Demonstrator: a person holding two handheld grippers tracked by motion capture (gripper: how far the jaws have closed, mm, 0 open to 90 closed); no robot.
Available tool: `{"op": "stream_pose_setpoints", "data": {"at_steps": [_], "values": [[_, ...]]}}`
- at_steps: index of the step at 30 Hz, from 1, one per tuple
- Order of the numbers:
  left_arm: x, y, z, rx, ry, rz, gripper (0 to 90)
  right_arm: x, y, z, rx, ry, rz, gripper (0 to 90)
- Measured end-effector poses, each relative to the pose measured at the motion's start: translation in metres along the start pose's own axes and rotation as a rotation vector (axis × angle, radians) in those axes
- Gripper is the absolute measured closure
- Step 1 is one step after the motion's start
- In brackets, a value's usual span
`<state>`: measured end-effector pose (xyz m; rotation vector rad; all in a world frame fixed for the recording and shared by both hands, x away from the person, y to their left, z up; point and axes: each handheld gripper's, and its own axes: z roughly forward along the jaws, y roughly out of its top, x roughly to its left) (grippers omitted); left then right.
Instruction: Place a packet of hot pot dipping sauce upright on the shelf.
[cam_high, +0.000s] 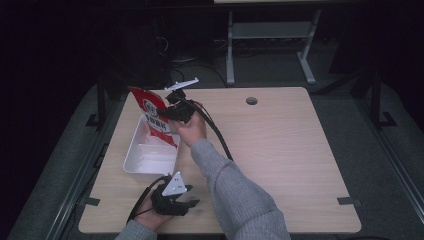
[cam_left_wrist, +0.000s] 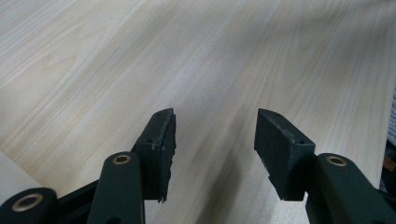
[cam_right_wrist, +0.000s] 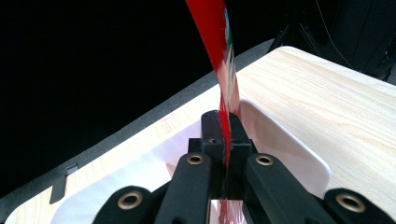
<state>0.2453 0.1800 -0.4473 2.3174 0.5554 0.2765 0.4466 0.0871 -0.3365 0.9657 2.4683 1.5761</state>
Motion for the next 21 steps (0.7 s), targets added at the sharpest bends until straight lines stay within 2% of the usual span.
{"op": "stream_pose_setpoints", "data": {"at_steps": [21], "values": [[0.0,0.0,0.0,0.001,0.0,0.0,47.7,-0.004,-0.012,-0.006,0.021,0.017,0.002,89.7]]}}
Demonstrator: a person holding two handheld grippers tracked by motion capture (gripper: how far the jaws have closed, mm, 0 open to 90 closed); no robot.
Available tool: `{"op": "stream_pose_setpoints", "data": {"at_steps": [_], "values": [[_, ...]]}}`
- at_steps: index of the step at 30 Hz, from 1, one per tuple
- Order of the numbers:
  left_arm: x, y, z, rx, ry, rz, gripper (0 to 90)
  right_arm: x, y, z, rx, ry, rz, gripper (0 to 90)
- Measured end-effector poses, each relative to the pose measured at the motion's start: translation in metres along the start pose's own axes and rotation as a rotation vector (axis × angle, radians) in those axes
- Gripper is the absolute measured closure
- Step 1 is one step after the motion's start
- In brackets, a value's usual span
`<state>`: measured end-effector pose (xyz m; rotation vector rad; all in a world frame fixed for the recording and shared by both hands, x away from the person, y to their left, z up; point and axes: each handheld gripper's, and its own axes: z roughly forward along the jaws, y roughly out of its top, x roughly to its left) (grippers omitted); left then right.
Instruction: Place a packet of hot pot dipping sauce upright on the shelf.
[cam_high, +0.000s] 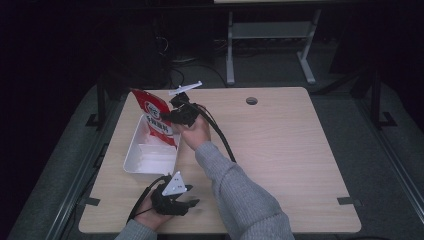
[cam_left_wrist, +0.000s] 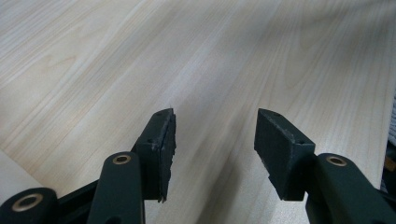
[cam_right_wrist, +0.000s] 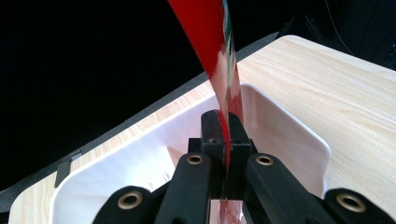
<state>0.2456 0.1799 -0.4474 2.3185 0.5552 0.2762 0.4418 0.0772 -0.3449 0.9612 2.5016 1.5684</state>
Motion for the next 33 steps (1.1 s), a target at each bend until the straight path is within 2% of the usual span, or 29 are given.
{"op": "stream_pose_setpoints", "data": {"at_steps": [22,25,27,33], "values": [[0.0,0.0,0.0,0.0,0.001,0.002,47.5,-0.005,-0.01,-0.005,0.02,-0.001,0.004,89.0],[0.0,0.0,0.0,0.001,0.001,0.001,47.5,-0.006,-0.01,-0.005,0.026,-0.004,0.006,87.6],[0.0,0.0,0.0,-0.001,0.002,0.001,47.4,-0.007,-0.01,-0.007,0.034,-0.014,0.009,83.0],[0.0,0.0,0.0,-0.001,0.001,0.003,47.4,-0.011,-0.011,-0.012,0.035,-0.026,0.009,79.9]]}}
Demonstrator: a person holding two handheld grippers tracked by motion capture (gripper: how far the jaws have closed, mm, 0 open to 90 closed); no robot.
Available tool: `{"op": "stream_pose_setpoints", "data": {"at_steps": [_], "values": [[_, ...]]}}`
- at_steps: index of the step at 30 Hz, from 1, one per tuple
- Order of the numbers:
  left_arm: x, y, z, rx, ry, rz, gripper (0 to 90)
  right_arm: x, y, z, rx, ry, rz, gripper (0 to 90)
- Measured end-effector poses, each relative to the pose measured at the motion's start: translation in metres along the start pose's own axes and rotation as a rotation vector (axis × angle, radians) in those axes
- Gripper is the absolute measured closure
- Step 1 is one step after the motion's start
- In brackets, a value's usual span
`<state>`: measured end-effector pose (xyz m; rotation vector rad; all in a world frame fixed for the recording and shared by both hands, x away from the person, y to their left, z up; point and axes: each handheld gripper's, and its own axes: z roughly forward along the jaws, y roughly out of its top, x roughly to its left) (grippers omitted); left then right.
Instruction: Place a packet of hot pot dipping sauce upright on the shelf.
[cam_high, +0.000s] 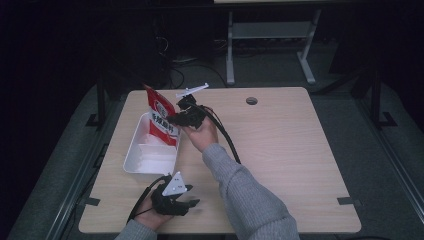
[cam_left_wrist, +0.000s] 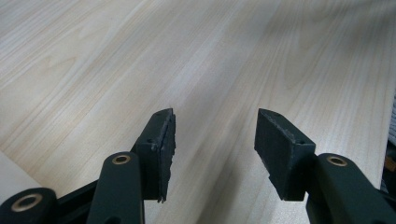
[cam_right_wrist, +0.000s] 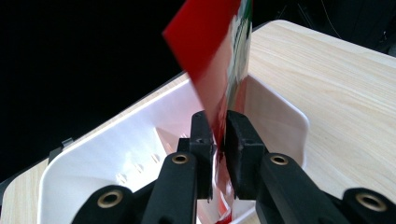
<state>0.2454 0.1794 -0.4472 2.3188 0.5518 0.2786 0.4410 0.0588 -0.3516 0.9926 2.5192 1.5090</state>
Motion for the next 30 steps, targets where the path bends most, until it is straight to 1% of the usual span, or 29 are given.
{"op": "stream_pose_setpoints", "data": {"at_steps": [14,20,26,27,30], "values": [[0.0,0.0,0.0,-0.002,0.001,0.003,47.4,-0.008,-0.007,-0.011,0.001,0.004,0.02,73.9],[0.0,0.0,0.0,-0.002,0.001,0.003,47.4,-0.01,-0.012,-0.017,0.023,-0.004,0.012,72.1],[-0.001,0.0,0.0,-0.001,0.002,0.002,47.4,-0.018,-0.019,-0.032,0.024,-0.011,0.02,71.0],[-0.001,0.0,0.0,-0.001,0.002,0.002,47.4,-0.018,-0.019,-0.032,0.024,-0.011,0.02,71.0],[-0.001,0.0,-0.001,-0.002,0.004,0.003,47.4,-0.022,-0.025,-0.042,0.024,-0.016,0.025,70.2]]}}
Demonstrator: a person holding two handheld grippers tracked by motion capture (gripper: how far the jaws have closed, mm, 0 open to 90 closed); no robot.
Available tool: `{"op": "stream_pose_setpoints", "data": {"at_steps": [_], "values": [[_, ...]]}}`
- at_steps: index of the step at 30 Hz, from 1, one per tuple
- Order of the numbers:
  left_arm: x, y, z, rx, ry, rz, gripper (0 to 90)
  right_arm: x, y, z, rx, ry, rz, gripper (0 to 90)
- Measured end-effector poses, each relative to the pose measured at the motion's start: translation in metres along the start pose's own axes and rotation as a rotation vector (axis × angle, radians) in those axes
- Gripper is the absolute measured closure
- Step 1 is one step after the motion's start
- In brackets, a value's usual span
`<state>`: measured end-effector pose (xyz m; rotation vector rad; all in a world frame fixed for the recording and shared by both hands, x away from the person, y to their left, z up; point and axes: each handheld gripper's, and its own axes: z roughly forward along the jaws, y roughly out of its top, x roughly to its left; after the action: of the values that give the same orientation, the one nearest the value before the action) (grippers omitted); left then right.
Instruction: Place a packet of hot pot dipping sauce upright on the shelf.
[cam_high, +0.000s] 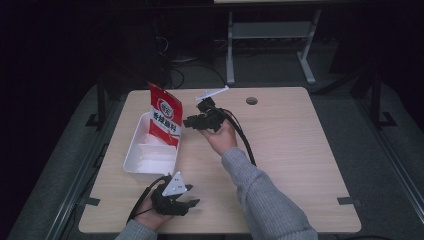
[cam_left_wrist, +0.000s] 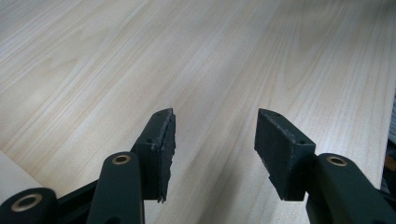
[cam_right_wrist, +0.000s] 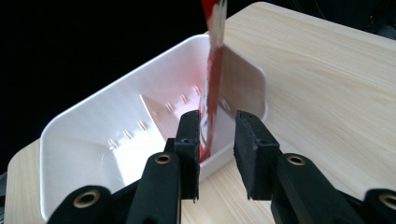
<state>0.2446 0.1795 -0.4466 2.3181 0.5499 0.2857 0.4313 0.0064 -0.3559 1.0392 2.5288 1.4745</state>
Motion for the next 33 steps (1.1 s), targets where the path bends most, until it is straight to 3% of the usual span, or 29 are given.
{"op": "stream_pose_setpoints", "data": {"at_steps": [33], "values": [[-0.002,0.0,0.0,0.0,0.0,0.01,47.1,-0.036,-0.063,-0.071,0.003,0.007,0.089,62.9]]}}
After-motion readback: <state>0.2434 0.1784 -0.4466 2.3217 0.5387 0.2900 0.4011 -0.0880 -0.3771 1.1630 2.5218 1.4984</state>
